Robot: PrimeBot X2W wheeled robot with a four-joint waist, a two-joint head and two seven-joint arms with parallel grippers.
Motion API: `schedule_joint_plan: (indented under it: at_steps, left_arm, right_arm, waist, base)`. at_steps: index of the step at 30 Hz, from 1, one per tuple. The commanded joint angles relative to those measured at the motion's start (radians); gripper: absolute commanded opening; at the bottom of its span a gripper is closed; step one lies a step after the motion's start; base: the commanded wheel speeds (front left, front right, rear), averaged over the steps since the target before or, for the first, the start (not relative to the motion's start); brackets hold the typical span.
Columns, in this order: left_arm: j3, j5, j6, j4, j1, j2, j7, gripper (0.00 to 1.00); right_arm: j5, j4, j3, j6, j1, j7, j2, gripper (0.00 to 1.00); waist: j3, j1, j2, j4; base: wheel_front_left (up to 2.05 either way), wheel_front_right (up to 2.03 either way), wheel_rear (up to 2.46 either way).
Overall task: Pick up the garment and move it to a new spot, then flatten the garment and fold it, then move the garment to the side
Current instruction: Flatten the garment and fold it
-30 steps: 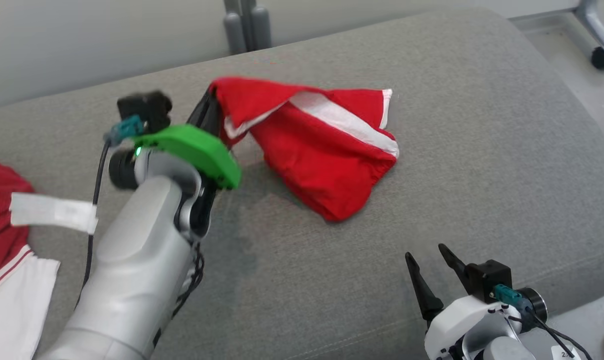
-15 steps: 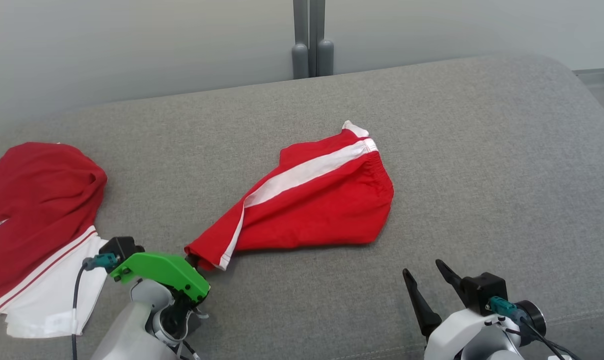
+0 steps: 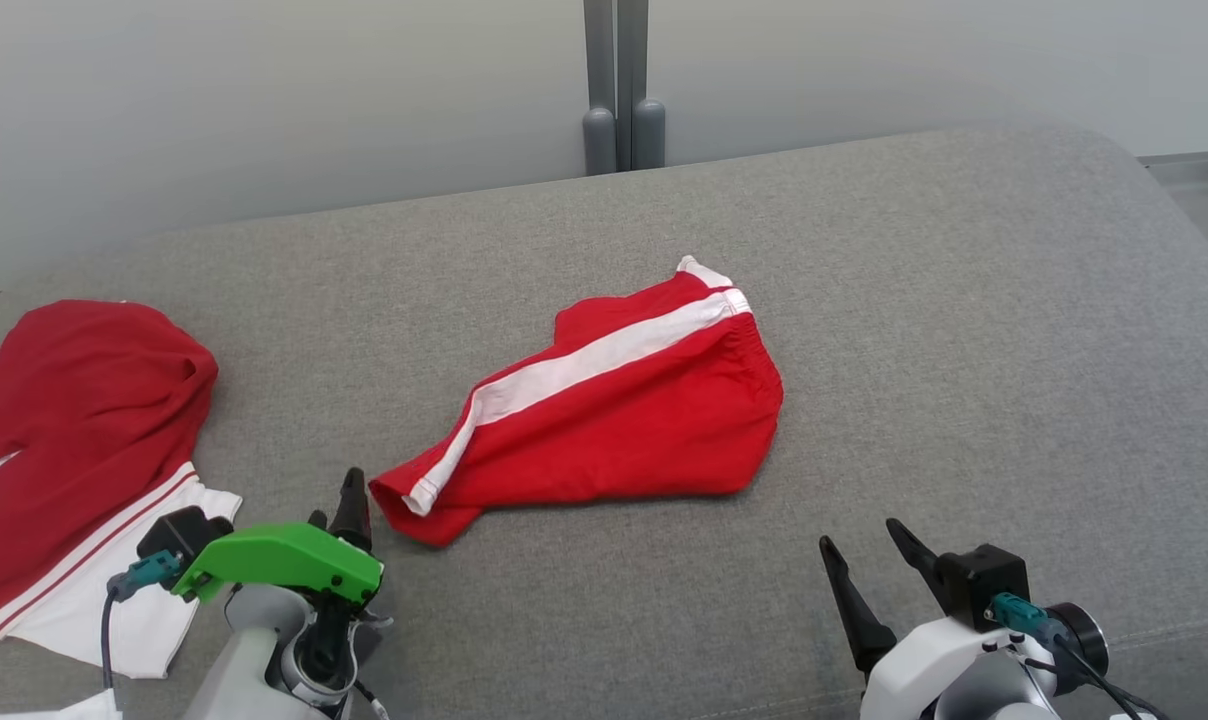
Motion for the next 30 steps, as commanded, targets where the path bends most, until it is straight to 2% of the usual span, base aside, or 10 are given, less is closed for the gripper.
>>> schedule_joint_plan:
  at_steps: [1,9,15,16,21,25,30]
  left_arm:
    - [0.008,0.013,0.002,-0.015,0.032,0.013,-0.034,1.0]
    - [0.028,0.03,-0.002,-0.091,0.113,0.024,-0.131,1.0]
    - [0.065,0.145,0.026,-0.24,0.199,0.045,-0.187,1.0]
    - [0.098,0.192,0.039,-0.288,0.212,0.05,-0.186,1.0]
    - [0.206,0.426,0.073,-0.525,0.343,-0.001,-0.185,1.0]
    - [0.228,0.596,0.05,-0.651,0.432,-0.021,-0.186,1.0]
    - [0.216,0.762,0.009,-0.731,0.514,-0.029,-0.186,1.0]
  right_arm:
    - [-0.006,-0.005,-0.006,-0.001,0.016,0.003,-0.002,1.0]
    - [-0.008,-0.011,-0.037,-0.001,0.026,-0.004,-0.002,1.0]
    - [0.026,-0.026,-0.075,-0.001,0.034,-0.042,-0.002,1.0]
    - [0.033,-0.029,-0.086,-0.001,0.035,-0.048,-0.002,1.0]
    - [0.069,-0.034,-0.118,-0.001,0.016,-0.078,-0.002,1.0]
    - [0.077,-0.027,-0.119,-0.001,-0.005,-0.088,-0.002,1.0]
    - [0.094,-0.011,-0.118,-0.001,-0.021,-0.104,-0.002,1.0]
  waist:
    - [-0.005,0.0,0.0,0.004]
    - [-0.019,0.0,0.0,0.023]
    - [-0.037,0.0,0.0,0.046]
    - [-0.04,0.0,0.0,0.051]
    - [-0.054,0.0,0.0,0.068]
    - [-0.065,0.0,0.0,0.082]
    - [-0.078,0.0,0.0,0.102]
  base:
    - [0.0,0.0,0.0]
    - [0.0,0.0,0.0]
    - [0.0,0.0,0.0]
    - [0.0,0.0,0.0]
    - [0.0,0.0,0.0]
    - [0.0,0.0,0.0]
    - [0.0,0.0,0.0]
